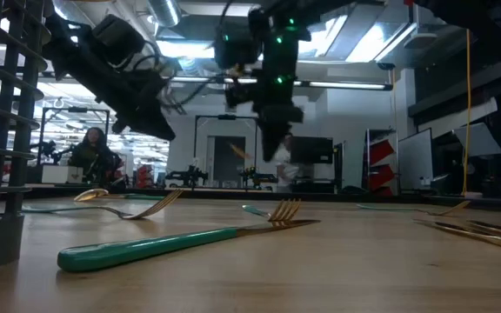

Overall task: Sort silverware
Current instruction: Put the right spoon into the cutlery rack

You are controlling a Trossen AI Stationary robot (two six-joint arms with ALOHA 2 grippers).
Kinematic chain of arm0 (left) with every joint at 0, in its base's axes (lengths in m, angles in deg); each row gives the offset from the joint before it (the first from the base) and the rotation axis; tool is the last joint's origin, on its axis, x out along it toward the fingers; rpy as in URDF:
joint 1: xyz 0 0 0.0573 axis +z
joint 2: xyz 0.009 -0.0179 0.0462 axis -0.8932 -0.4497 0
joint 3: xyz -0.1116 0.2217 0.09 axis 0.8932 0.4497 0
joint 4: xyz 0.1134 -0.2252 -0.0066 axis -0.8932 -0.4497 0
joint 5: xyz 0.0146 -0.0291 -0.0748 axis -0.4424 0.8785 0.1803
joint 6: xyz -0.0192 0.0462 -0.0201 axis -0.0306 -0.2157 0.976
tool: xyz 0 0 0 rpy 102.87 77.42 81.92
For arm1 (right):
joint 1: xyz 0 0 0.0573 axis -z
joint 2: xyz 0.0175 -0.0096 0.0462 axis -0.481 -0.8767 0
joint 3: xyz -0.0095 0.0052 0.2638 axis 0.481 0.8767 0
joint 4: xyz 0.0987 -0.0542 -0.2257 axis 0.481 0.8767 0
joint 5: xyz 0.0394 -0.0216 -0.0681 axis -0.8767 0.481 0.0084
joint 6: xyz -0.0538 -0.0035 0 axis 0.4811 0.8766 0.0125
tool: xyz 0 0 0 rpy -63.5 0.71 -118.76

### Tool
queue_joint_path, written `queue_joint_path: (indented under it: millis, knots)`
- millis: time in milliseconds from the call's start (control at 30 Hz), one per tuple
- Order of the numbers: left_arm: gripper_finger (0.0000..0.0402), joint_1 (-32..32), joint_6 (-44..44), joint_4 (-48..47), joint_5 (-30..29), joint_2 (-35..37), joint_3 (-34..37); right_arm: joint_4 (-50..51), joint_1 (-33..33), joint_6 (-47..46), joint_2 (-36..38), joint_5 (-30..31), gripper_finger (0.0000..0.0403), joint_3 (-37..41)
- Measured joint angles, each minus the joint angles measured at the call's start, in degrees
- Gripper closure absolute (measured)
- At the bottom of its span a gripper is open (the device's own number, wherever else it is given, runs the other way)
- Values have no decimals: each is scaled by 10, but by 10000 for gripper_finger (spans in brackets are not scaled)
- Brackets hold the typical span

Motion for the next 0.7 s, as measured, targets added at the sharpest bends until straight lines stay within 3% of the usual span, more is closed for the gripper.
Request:
queue_joint_path:
  millis: [267, 367, 500, 700]
  knots:
    - [370, 0, 66, 15, 55, 66, 0, -74, 0, 24, 1, 166, 398, -46]
    - [370, -2, 81, 42, 56, 69, 0, -131, 0, 44, 1, 169, 396, -46]
    - [367, -14, 31, 69, 56, 65, 0, -195, 0, 54, 1, 169, 394, -46]
    - [315, -41, -34, 104, 55, 65, 0, -247, 0, 66, 1, 164, 392, -46]
